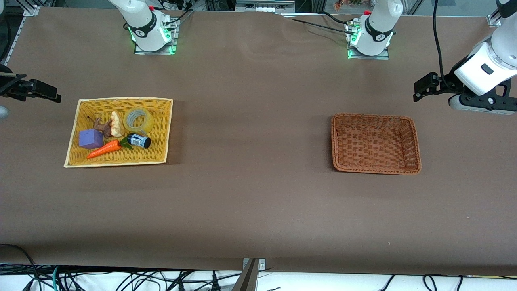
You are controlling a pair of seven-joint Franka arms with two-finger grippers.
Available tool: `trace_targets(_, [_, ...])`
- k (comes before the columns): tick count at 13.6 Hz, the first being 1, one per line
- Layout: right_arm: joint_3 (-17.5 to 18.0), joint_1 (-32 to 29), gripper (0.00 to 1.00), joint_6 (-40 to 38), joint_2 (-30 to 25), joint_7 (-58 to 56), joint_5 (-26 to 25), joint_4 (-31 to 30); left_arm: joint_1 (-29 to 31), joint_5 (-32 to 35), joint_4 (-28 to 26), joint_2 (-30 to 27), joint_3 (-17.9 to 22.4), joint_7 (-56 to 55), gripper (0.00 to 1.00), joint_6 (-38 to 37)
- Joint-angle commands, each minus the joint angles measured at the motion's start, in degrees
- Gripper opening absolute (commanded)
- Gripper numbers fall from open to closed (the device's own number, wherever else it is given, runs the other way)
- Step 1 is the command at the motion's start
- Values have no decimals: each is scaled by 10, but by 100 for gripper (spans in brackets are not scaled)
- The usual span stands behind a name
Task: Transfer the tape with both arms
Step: 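Move the right gripper over the yellow basket toward the tape roll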
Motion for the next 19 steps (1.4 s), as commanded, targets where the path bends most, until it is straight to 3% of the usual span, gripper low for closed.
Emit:
trace_targets(1, [4, 0, 100, 0, -1, 6, -8, 6, -1, 8, 10, 2, -1, 9, 100, -3])
trace_targets(7, [6, 1, 100, 1, 0, 6, -11, 6, -1, 8, 10, 2, -1, 9, 100, -3])
trace_targets(9, [7, 3, 100, 2, 1, 6, -34, 6, -1, 8, 10, 3, -1, 9, 100, -2])
trace_targets(14, [11, 25, 100, 25, 33, 7, -40, 3, -2, 8, 10, 3, -2, 8, 100, -1])
trace_targets(17, [11, 27, 100, 78, 32, 12, -23, -53, -3, 8, 10, 4, -2, 8, 100, -1])
trace_targets(19, [10, 26, 100, 173, 18, 41, 4, -151, -2, 8, 10, 4, -2, 11, 100, -1])
